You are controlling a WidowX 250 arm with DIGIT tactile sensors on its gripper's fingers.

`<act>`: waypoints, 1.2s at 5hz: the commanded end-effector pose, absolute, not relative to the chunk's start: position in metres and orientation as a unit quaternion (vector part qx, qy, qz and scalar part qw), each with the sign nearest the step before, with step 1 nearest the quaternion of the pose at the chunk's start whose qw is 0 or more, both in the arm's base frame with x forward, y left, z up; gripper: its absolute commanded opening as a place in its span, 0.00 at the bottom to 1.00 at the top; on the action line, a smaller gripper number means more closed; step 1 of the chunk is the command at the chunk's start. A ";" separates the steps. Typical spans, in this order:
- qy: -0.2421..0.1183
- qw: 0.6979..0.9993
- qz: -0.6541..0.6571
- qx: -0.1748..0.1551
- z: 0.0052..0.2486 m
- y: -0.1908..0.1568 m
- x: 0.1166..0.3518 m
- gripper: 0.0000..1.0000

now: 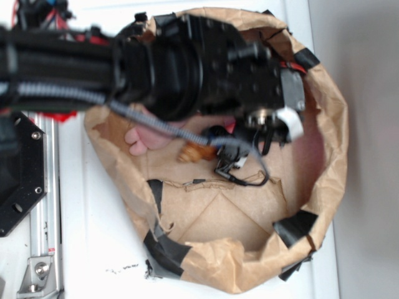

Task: Grab the yellow duck.

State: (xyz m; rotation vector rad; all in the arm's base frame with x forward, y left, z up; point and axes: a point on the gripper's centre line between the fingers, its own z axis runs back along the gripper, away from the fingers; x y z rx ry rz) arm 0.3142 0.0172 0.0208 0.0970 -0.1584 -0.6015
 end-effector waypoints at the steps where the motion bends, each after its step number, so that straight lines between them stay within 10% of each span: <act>1: -0.107 0.949 -0.289 0.069 0.033 0.020 0.326 1.00; 2: -0.115 0.948 -0.292 0.061 0.036 0.017 0.323 0.00; 4: -0.138 0.941 -0.306 0.040 0.064 0.003 0.316 0.00; 6: -0.091 0.962 -0.248 0.064 0.159 -0.034 0.301 0.00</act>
